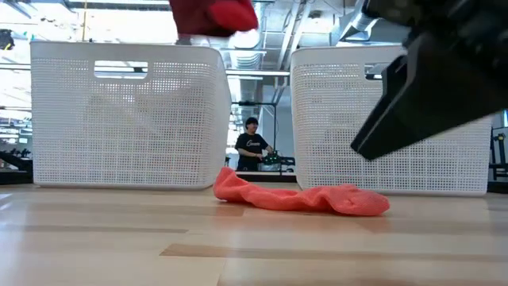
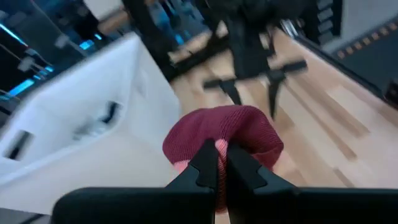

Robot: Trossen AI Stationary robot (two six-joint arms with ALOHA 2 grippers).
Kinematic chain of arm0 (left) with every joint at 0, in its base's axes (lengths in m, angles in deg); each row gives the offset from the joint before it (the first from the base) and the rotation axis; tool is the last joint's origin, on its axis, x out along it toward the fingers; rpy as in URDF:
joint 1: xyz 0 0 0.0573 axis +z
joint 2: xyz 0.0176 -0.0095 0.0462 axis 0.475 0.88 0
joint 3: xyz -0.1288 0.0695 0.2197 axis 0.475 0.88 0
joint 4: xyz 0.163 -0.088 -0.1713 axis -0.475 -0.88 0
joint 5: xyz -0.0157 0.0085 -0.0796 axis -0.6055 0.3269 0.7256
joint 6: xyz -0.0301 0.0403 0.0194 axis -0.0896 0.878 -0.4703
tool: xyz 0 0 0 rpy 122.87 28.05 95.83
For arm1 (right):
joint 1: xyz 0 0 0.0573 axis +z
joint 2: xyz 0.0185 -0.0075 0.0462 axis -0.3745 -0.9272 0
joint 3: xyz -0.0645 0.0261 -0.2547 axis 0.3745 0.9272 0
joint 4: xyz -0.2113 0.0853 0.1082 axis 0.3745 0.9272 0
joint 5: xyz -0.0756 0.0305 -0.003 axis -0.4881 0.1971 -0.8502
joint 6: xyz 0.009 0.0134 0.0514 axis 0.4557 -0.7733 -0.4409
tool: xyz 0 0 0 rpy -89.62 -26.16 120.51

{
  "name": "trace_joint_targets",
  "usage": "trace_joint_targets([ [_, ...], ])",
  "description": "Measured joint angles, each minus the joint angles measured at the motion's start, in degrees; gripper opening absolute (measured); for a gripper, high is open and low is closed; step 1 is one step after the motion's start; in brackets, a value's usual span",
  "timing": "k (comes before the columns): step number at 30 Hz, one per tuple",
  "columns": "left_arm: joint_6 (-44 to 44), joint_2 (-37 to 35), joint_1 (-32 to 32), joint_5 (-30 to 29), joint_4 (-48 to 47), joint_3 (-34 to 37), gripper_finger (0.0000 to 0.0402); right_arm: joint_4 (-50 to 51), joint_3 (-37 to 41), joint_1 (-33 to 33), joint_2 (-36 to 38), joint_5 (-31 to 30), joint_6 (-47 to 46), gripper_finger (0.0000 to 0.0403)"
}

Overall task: Sort clothes
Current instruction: Put the red sock into the left white bin

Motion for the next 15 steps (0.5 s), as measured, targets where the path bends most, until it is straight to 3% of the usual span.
trace_joint_targets([
  [8, 3.56, -5.80, 0.08, -5.81, -6.50, -6.68, 0.0001, -12.24, 6.15, -1.47, 0.00, -0.03, -0.03, 0.0249],
  [15, 1.18, -5.80, 0.35, -19.39, -23.37, -15.42, 0.0004, -13.09, 6.69, -1.41, 0.00, -0.02, 0.33, 0.0249],
])
